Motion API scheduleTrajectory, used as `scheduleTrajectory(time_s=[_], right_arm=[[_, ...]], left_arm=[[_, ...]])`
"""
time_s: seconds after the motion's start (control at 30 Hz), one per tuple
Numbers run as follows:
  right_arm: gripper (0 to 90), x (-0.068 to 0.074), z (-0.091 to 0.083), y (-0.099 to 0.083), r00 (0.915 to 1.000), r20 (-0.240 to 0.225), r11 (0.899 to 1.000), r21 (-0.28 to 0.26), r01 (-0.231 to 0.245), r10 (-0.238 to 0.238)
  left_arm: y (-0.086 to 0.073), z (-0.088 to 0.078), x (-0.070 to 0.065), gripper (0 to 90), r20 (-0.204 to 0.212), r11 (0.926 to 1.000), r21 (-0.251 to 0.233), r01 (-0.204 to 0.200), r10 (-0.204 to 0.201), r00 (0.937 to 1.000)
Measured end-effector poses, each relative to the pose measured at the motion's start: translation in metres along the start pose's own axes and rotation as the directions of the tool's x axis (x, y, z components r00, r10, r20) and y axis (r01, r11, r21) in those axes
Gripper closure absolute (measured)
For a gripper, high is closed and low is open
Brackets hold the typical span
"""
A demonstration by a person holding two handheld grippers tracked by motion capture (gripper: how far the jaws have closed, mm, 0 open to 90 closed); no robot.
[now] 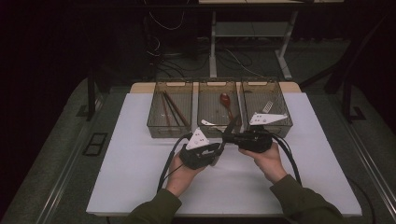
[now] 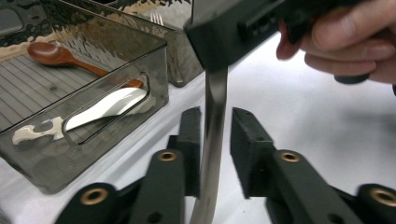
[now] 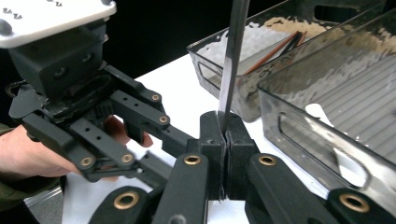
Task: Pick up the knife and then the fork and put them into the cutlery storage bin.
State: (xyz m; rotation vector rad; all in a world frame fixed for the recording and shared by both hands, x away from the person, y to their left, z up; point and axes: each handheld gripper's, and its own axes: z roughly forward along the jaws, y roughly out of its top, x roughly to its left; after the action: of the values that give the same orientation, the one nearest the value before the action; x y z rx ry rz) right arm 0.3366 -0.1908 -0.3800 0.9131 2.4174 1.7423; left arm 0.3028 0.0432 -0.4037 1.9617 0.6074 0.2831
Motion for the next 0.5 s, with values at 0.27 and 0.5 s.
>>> scheduleTrajectory(time_s=[0.27,0.5], right_arm=[[88.2,-0.01,-0.017,0.004,0.9987,0.05,1.0,-0.006,0.003,-0.002],[88.2,-0.019,-0.032,0.006,0.9955,0.095,1.0,-0.002,0.008,-0.008]], left_arm=[[-0.011,-0.015,0.009,51.9,0.027,0.9997,0.008,-0.023,0.023,0.9994],[-0.025,-0.039,0.021,42.7,0.025,0.9996,0.028,-0.01,0.009,0.9997]])
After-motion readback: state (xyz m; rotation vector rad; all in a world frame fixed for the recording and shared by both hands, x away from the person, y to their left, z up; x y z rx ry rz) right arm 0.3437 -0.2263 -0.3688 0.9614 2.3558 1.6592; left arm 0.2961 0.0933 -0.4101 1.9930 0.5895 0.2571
